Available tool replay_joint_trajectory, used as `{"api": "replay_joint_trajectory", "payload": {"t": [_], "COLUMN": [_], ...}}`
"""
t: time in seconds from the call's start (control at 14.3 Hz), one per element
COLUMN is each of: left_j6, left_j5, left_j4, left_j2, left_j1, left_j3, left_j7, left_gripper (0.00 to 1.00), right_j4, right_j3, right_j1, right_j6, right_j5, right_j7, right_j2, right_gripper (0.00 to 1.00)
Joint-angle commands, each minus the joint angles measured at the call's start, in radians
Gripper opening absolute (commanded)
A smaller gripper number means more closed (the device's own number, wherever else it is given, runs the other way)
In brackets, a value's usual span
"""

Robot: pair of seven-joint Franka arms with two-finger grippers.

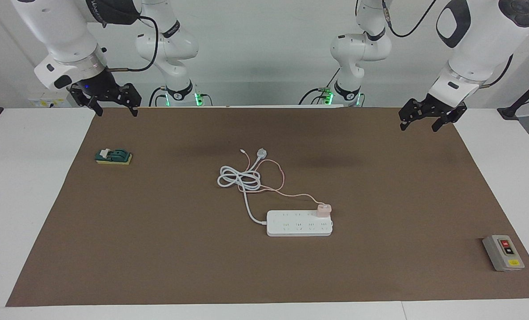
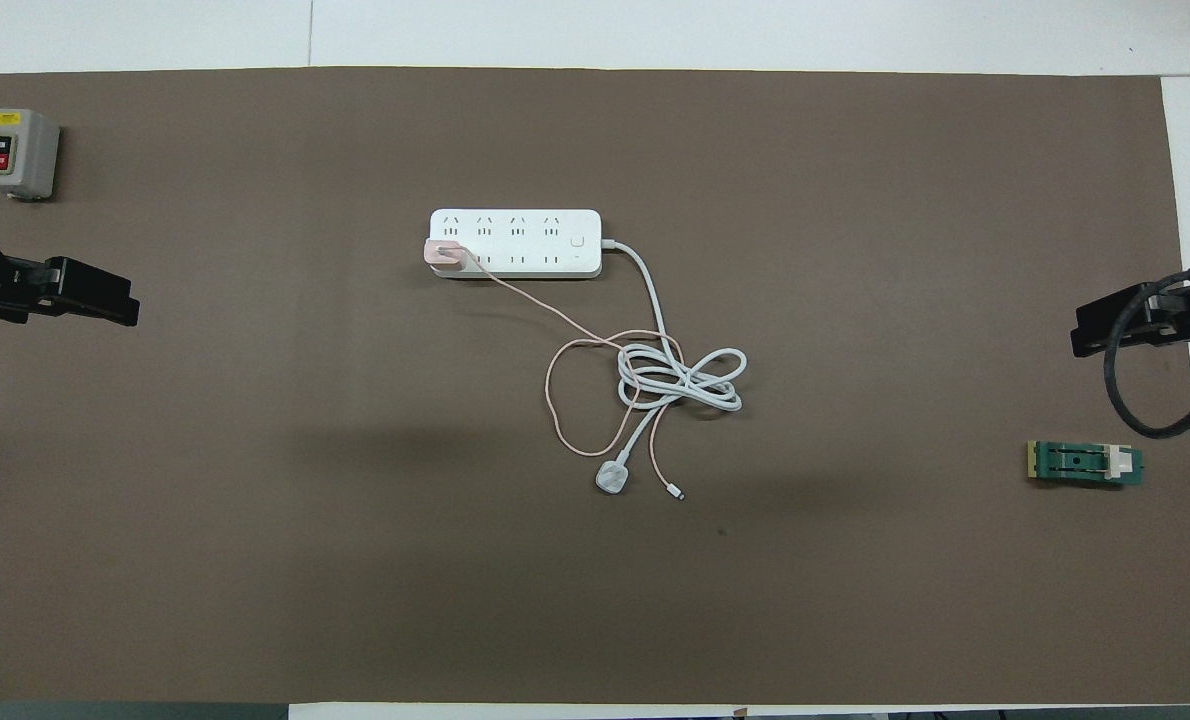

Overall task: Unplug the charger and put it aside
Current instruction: 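Move the left gripper and the right gripper toward the white power strip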

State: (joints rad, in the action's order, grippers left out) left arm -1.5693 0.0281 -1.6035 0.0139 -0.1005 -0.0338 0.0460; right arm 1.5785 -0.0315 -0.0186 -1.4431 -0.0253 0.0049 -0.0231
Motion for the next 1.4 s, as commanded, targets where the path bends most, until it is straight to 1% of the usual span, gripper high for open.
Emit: {"api": "replay_joint_trajectory", "payload": {"t": [0.0, 0.35, 0.49, 0.56, 0.7, 0.84, 0.91, 1.05, 1.19, 1.33], "left_j6": [-0.020, -0.021, -0.025, -0.034, -0.075, -0.087, -0.098, -0.139, -0.198, -0.262], "left_j5": [0.001, 0.001, 0.001, 0.001, 0.001, 0.001, 0.000, 0.000, 0.001, 0.004], "left_j4": [-0.039, -0.044, -0.047, -0.047, -0.059, -0.058, -0.059, -0.058, -0.056, -0.041], "left_j2": [-0.028, -0.029, -0.031, -0.031, -0.029, -0.014, -0.002, 0.032, 0.076, 0.127], "left_j1": [-0.008, -0.010, -0.011, -0.013, -0.045, -0.070, -0.086, -0.120, -0.152, -0.176], "left_j3": [-0.009, -0.008, -0.009, -0.009, -0.009, -0.009, -0.009, -0.009, -0.008, -0.008], "left_j7": [0.009, 0.009, -0.029, -0.097, -0.304, -0.455, -0.539, -0.737, -0.976, -1.215], "left_gripper": [1.00, 1.00, 1.00, 1.00, 1.00, 1.00, 1.00, 1.00, 1.00, 1.00], "right_j4": [0.021, 0.021, 0.021, 0.021, 0.021, 0.024, 0.026, 0.029, 0.031, 0.031], "right_j3": [0.008, 0.008, 0.007, 0.008, 0.008, 0.008, 0.008, 0.012, 0.013, 0.013], "right_j1": [0.019, 0.019, 0.019, 0.019, 0.019, 0.012, 0.009, 0.002, -0.021, -0.035], "right_j6": [-0.020, -0.022, -0.020, -0.020, -0.026, -0.034, -0.036, -0.042, -0.048, -0.075], "right_j5": [0.015, 0.015, 0.015, 0.015, 0.015, 0.015, 0.016, 0.040, 0.114, 0.186], "right_j7": [-0.014, -0.017, -0.020, -0.020, -0.014, -0.003, 0.039, 0.192, 0.391, 0.540], "right_j2": [-0.020, -0.018, -0.018, -0.018, -0.018, -0.018, -0.017, -0.009, 0.018, 0.055], "right_gripper": [1.00, 1.00, 1.00, 1.00, 1.00, 1.00, 1.00, 1.00, 1.00, 1.00]}}
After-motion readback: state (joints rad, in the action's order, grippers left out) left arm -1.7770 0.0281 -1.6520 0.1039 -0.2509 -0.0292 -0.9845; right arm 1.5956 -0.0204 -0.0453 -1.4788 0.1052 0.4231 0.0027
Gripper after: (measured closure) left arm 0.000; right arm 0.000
